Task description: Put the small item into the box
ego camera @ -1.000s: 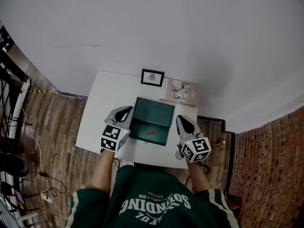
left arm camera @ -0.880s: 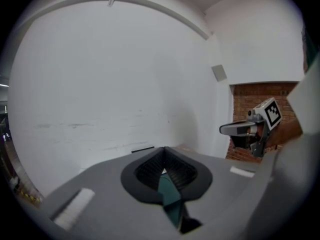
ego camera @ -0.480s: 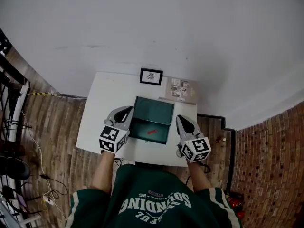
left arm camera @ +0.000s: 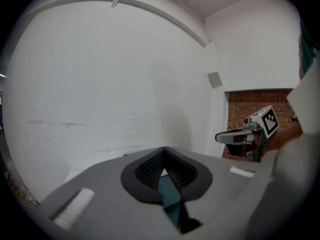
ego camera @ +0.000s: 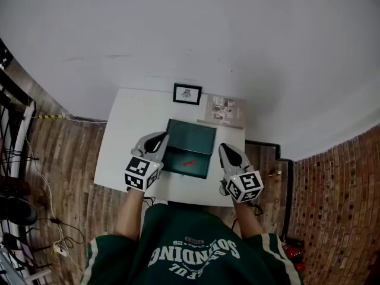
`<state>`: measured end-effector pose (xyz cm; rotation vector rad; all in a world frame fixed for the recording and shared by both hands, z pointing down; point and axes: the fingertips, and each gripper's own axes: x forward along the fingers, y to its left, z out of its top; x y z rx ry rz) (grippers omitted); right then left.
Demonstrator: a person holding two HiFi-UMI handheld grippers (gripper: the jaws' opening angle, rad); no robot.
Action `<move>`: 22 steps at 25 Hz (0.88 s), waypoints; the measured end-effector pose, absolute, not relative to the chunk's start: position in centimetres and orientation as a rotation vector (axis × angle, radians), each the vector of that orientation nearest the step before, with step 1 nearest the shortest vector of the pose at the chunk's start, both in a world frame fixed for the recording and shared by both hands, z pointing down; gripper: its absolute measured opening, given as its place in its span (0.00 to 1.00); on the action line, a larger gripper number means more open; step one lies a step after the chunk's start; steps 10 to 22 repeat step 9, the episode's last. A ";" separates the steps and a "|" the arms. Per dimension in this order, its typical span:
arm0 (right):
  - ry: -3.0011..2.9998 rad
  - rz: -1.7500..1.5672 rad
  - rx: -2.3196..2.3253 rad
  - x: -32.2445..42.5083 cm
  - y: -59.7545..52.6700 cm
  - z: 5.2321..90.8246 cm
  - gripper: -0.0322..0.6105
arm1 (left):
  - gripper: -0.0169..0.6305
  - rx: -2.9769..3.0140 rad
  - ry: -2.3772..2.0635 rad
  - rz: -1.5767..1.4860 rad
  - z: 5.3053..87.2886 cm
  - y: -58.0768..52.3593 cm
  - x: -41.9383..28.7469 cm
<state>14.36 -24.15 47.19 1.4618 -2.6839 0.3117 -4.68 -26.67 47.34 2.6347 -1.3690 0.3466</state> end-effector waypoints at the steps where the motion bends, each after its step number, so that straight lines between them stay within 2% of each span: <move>1: -2.684 0.312 1.462 14.4 -24.2 47.2 0.05 | 0.11 2.634 -1.368 0.345 47.4 -26.7 -4.6; 22: -2.682 0.315 1.466 14.6 -24.1 47.5 0.05 | 0.11 2.634 -1.368 0.335 47.7 -26.7 -4.3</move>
